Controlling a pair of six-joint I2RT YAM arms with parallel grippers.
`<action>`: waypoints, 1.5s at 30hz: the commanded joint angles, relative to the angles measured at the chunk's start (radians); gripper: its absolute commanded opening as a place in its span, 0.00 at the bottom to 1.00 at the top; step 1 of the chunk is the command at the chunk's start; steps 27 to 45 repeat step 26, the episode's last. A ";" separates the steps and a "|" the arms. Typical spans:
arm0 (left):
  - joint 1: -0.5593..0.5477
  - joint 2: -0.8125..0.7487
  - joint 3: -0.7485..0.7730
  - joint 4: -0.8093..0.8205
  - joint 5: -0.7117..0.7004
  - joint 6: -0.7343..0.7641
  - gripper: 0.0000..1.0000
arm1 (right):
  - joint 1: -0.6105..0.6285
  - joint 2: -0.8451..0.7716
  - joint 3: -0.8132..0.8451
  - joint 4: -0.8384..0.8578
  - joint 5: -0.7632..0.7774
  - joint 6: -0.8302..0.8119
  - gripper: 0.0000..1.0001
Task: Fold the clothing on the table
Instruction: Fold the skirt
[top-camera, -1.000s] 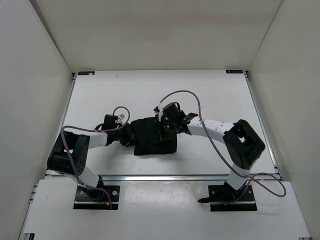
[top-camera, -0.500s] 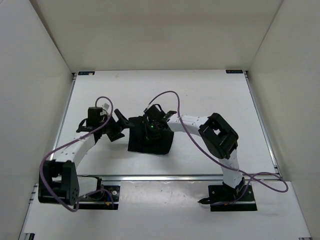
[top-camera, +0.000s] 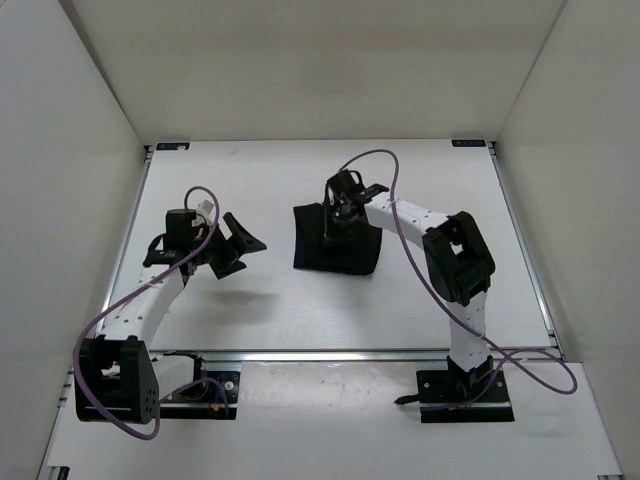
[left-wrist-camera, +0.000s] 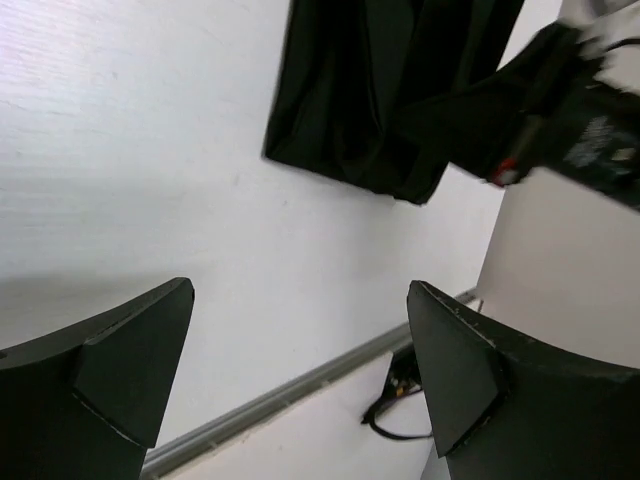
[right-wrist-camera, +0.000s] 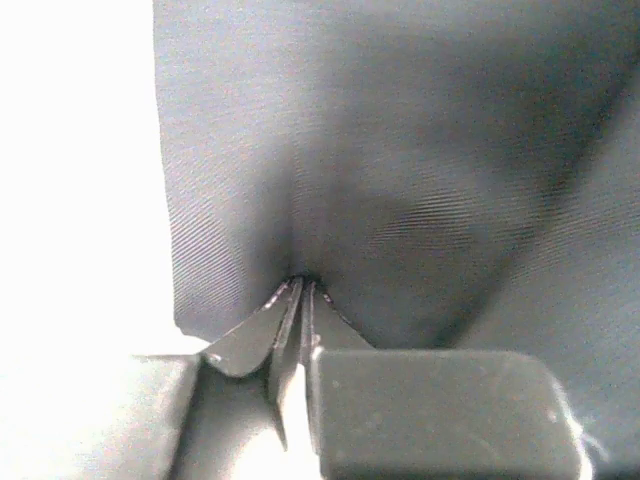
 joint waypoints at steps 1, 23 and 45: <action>0.011 -0.041 0.002 -0.040 0.105 0.069 0.98 | 0.027 -0.199 0.116 0.035 -0.131 0.004 0.05; -0.359 -0.180 0.179 -0.406 -0.347 0.338 0.98 | -0.188 -0.909 -0.645 0.248 -0.170 0.170 0.00; -0.367 -0.147 0.224 -0.498 -0.435 0.418 0.98 | -0.149 -0.883 -0.642 0.248 -0.174 0.156 0.00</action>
